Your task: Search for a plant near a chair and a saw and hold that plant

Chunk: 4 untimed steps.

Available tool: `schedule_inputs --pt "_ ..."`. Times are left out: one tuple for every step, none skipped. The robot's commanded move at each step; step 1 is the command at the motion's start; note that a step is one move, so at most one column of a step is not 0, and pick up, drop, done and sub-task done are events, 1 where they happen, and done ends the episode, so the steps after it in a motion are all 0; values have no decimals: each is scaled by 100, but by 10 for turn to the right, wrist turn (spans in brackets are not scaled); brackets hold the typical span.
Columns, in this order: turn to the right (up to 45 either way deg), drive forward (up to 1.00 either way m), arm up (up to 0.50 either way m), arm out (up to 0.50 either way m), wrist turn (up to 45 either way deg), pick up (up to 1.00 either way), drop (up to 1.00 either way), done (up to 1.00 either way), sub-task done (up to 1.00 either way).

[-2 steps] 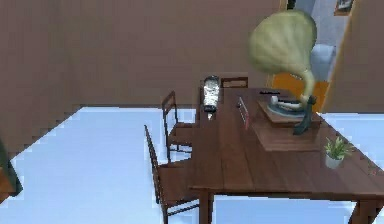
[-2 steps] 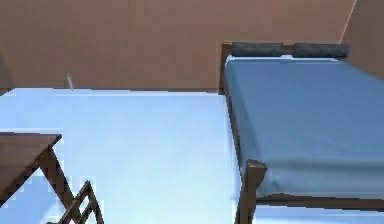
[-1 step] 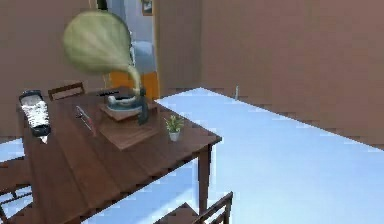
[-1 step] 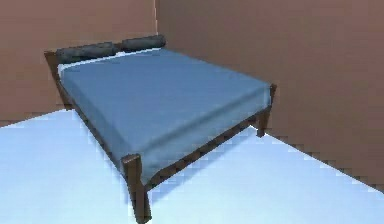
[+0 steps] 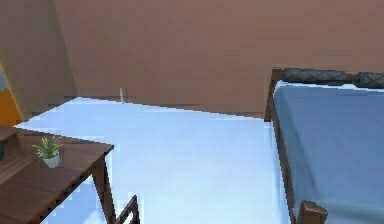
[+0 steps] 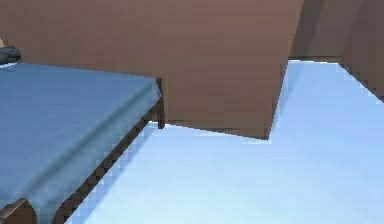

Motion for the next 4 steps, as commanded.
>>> schedule_inputs --pt "0 60 0 0 0 0 0 0 0" --pt "-450 0 0 0 0 0 0 0 0" --pt "-450 0 0 0 0 0 0 0 0" --pt "-450 0 0 0 0 0 0 0 0"
